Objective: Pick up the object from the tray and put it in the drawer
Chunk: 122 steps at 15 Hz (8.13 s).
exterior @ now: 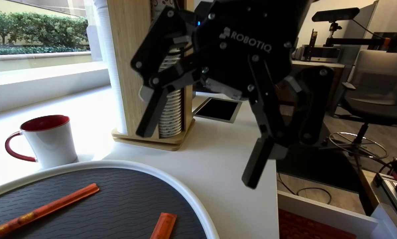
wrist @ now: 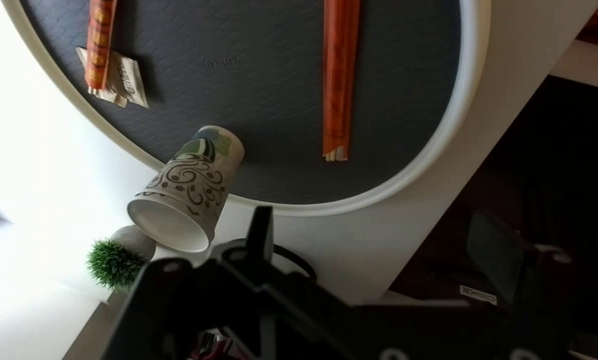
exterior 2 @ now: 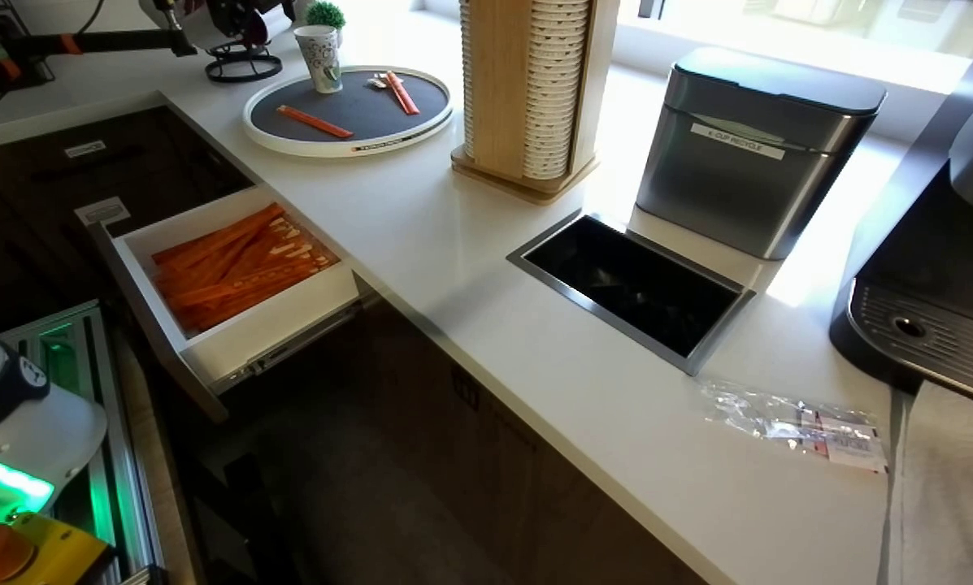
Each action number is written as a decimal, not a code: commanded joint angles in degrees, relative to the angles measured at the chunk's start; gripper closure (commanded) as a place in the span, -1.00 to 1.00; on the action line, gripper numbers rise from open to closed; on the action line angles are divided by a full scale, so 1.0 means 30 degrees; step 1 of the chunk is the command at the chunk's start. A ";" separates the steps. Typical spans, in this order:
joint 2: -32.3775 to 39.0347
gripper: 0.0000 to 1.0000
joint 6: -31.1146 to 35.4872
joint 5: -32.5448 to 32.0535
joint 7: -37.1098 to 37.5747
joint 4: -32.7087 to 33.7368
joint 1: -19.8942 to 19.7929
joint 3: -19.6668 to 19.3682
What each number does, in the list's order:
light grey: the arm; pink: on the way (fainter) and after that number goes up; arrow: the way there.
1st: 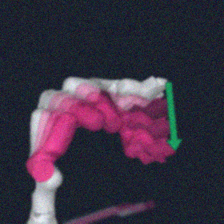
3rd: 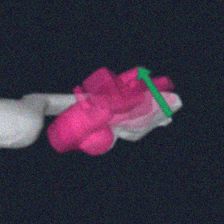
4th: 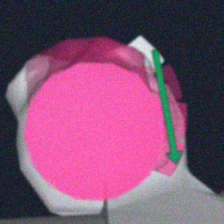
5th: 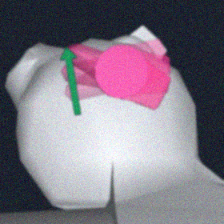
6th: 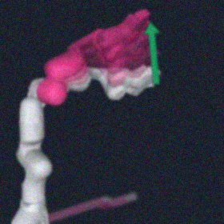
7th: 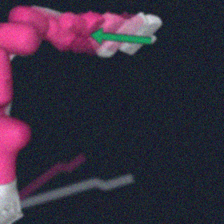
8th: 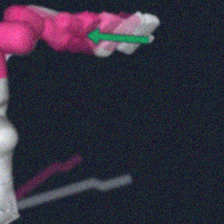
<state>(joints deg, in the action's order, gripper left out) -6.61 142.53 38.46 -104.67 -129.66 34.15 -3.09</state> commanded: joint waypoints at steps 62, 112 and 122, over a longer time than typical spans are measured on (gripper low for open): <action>-0.8735 1.00 -0.2121 0.4307 1.2236 -0.9605 -0.8921 0.7781; 0.2376 0.98 0.9623 1.6205 1.3547 -0.9494 -1.3126 2.0930; 0.7344 1.00 1.0291 1.4486 1.9938 -0.9511 -1.2239 1.9819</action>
<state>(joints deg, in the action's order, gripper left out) 9.45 171.49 82.72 -50.53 -158.20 -4.65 58.46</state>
